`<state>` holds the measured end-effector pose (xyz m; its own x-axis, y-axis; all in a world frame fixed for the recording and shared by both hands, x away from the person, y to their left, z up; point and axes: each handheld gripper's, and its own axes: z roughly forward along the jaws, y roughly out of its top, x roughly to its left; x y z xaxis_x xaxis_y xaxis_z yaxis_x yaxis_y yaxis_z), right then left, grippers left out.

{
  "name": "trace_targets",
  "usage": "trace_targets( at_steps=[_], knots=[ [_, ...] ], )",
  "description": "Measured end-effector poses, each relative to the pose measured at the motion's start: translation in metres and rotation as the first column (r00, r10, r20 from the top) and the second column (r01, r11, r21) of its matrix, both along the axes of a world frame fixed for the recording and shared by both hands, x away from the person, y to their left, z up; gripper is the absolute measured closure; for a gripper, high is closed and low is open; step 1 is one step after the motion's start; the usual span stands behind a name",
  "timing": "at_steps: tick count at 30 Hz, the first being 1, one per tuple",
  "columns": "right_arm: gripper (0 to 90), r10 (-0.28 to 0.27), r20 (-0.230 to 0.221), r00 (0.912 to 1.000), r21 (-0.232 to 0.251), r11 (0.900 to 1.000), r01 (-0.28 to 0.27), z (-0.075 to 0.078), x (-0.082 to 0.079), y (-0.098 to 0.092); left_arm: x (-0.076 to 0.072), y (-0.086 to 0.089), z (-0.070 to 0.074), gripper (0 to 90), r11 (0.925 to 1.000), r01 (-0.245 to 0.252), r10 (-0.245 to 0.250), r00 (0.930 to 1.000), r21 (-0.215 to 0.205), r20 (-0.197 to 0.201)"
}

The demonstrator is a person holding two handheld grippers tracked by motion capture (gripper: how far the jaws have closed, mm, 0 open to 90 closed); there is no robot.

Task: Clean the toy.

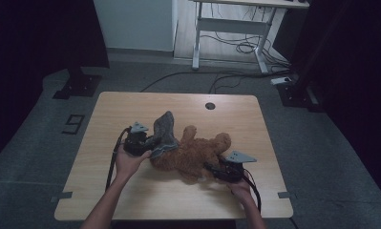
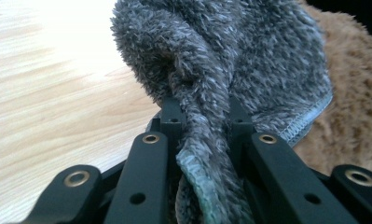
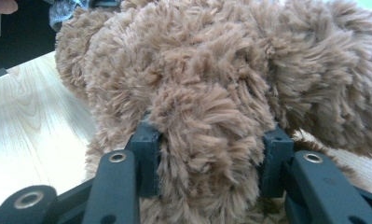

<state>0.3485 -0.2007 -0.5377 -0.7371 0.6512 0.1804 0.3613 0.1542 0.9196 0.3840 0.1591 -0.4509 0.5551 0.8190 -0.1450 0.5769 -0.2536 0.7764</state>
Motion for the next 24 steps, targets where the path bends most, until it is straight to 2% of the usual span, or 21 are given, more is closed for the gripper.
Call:
trace_targets(
  at_steps=[2, 3, 6, 8, 10, 12, 13, 15, 18, 21, 24],
  knots=[
    [53.0, -0.001, 0.0, 1.0, 0.0, 1.0, 0.001, 0.0, 0.0, 0.0, -0.002, 0.006, -0.002, 74.9, 0.9996, -0.016, 0.016, 0.9999, 0.025, 0.001],
    [53.0, -0.002, 0.0, 1.0, 0.0, 1.0, 0.002, 0.0, 0.0, 0.0, -0.003, 0.009, -0.005, 75.0, 0.9981, -0.027, 0.026, 0.9996, 0.055, 0.006],
    [53.1, -0.003, -0.001, 1.0, -0.001, 1.0, 0.003, 0.0, 0.0, 0.0, -0.006, 0.019, -0.014, 75.1, 0.9962, -0.044, 0.045, 0.999, 0.075, -0.009],
    [53.1, -0.003, -0.003, 1.0, -0.001, 1.0, 0.003, 0.0, 0.001, -0.001, -0.009, 0.025, -0.019, 75.1, 0.9962, -0.051, 0.053, 0.9984, 0.07, -0.02],
    [53.2, -0.004, -0.004, 1.0, 0.0, 1.0, 0.004, 0.0, 0.001, -0.001, -0.012, 0.027, -0.016, 75.2, 0.9975, -0.053, 0.054, 0.9985, 0.046, -0.006],
    [53.3, -0.007, -0.006, 1.0, 0.005, 1.0, 0.007, 0.0, 0.001, -0.001, -0.016, 0.024, -0.005, 75.3, 0.9984, -0.045, 0.044, 0.9987, 0.034, 0.027],
    [53.3, -0.006, -0.009, 0.9999, 0.008, 1.0, 0.006, -0.001, 0.001, -0.001, -0.017, 0.02, 0.002, 75.3, 0.9994, -0.03, 0.03, 0.9987, 0.015, 0.041],
    [53.3, -0.008, -0.009, 0.9999, 0.009, 1.0, 0.008, -0.001, 0.001, -0.001, -0.021, 0.007, 0.017, 75.2, 1.0, 0.008, -0.008, 0.9972, -0.004, 0.075],
    [53.3, -0.009, -0.007, 0.9999, 0.005, 1.0, 0.009, 0.0, 0.001, -0.001, -0.024, -0.023, 0.036, 75.2, 0.9968, 0.079, -0.076, 0.9899, -0.015, 0.12],
    [53.3, -0.011, -0.008, 0.9999, 0.008, 1.0, 0.011, 0.0, 0.001, 0.0, -0.024, -0.062, 0.049, 75.1, 0.9884, 0.151, -0.149, 0.9786, -0.008, 0.142],
    [53.4, -0.009, -0.008, 0.9999, 0.003, 1.0, 0.009, 0.0, 0.0, 0.0, -0.016, -0.105, 0.053, 75.1, 0.978, 0.208, -0.208, 0.9686, 0.016, 0.136]
  ],
)
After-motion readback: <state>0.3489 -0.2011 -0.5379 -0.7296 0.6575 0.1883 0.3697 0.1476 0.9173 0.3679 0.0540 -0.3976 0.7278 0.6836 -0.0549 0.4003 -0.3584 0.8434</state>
